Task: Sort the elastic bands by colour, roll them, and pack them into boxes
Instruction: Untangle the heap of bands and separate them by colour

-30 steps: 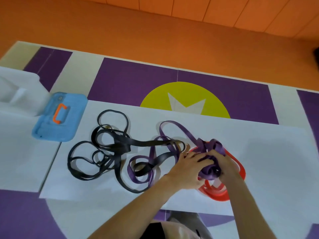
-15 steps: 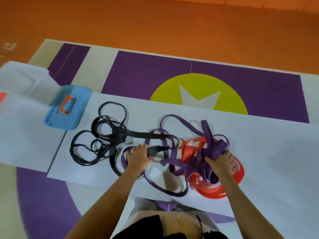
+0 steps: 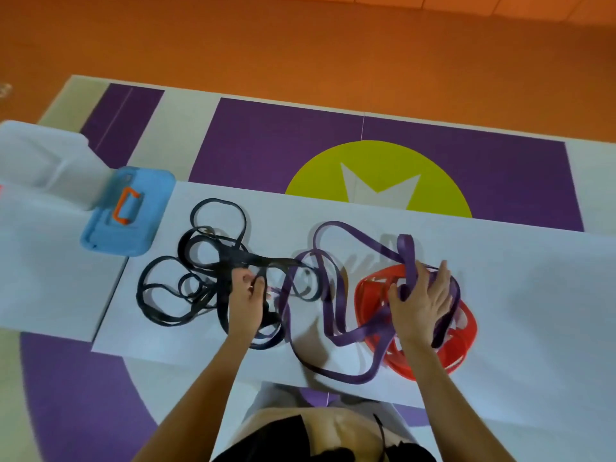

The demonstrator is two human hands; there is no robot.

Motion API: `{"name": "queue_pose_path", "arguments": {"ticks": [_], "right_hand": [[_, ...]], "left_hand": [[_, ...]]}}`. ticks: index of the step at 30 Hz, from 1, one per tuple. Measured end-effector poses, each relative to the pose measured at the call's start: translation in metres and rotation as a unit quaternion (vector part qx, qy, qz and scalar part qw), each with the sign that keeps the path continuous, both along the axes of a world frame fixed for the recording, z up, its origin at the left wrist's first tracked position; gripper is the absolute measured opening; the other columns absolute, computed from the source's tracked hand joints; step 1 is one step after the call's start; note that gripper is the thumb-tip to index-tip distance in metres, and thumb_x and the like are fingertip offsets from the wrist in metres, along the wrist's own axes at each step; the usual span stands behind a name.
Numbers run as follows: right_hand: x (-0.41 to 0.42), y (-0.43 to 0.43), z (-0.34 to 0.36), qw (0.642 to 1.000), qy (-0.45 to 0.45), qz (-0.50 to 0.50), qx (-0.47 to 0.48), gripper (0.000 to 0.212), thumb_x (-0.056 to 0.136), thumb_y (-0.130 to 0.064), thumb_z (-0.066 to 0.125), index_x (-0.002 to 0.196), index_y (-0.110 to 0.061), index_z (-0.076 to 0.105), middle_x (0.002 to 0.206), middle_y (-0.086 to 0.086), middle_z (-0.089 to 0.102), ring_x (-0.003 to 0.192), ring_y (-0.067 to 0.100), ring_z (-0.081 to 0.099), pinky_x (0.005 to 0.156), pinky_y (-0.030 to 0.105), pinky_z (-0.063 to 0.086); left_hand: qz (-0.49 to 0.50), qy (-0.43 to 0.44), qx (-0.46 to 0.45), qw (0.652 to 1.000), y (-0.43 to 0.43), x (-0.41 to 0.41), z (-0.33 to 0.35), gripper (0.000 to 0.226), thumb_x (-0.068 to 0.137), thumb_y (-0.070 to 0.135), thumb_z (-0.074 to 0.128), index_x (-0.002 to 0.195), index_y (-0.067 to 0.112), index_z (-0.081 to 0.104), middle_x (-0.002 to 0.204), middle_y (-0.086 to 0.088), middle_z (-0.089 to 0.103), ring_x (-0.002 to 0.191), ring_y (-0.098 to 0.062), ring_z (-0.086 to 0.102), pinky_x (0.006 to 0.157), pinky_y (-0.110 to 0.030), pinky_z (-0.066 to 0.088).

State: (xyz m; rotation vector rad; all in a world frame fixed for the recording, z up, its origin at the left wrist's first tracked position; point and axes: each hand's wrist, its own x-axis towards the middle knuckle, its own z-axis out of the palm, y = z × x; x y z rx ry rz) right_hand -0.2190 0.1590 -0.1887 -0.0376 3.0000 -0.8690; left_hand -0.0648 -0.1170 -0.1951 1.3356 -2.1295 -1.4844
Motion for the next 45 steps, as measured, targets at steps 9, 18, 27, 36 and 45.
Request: {"name": "queue_pose_path", "arguments": {"ticks": [9,18,27,36,45], "right_hand": [[0.057,-0.070,-0.013,0.983,-0.094,0.143,0.064,0.034,0.094,-0.007,0.068,0.127,-0.016,0.072,0.155,0.012,0.051,0.151,0.034,0.038,0.121,0.061,0.030],[0.094,-0.094,-0.021,0.945,-0.209,0.219,0.125,0.042,0.100,-0.019,0.064,0.141,-0.022,0.062,0.160,0.003,0.040,0.153,0.026,0.032,0.123,0.050,0.032],[0.103,-0.099,-0.005,0.940,-0.204,0.246,0.121,0.038,0.103,-0.018,0.062,0.141,-0.017,0.061,0.154,0.003,0.049,0.148,0.026,0.040,0.124,0.044,0.037],[0.092,-0.117,0.004,0.923,-0.178,0.321,0.114,0.035,0.104,-0.025,0.061,0.140,-0.026,0.061,0.148,-0.006,0.058,0.140,0.017,0.050,0.122,0.035,0.038],[0.081,-0.133,0.012,0.894,-0.218,0.387,0.064,0.035,0.109,-0.036,0.055,0.142,-0.026,0.060,0.140,-0.005,0.063,0.129,0.015,0.060,0.103,0.014,0.037]], "left_hand": [[0.219,0.187,-0.015,0.958,-0.097,0.026,0.026,0.031,0.113,0.009,0.040,0.136,0.015,0.059,0.115,-0.016,0.068,0.094,-0.020,0.063,0.092,-0.044,0.057],[-0.222,-0.321,-0.070,0.918,-0.119,0.058,-0.023,0.096,0.096,0.066,0.060,0.168,0.041,0.001,0.178,0.002,-0.009,0.163,-0.038,-0.001,0.124,-0.072,0.010],[-0.256,-0.355,-0.138,0.889,-0.147,0.036,-0.024,0.146,0.070,0.068,0.087,0.161,0.047,-0.025,0.173,-0.005,-0.031,0.158,-0.049,-0.020,0.112,-0.087,0.018],[-0.249,-0.336,-0.088,0.904,-0.145,0.024,-0.038,0.080,0.083,0.040,0.086,0.149,0.028,0.044,0.162,-0.010,0.028,0.152,-0.049,0.016,0.114,-0.073,0.035],[-0.145,-0.239,-0.158,0.947,-0.140,0.047,-0.021,0.037,0.092,0.004,0.064,0.127,0.015,0.067,0.129,-0.017,0.061,0.114,-0.045,0.058,0.102,-0.052,0.051]]}}
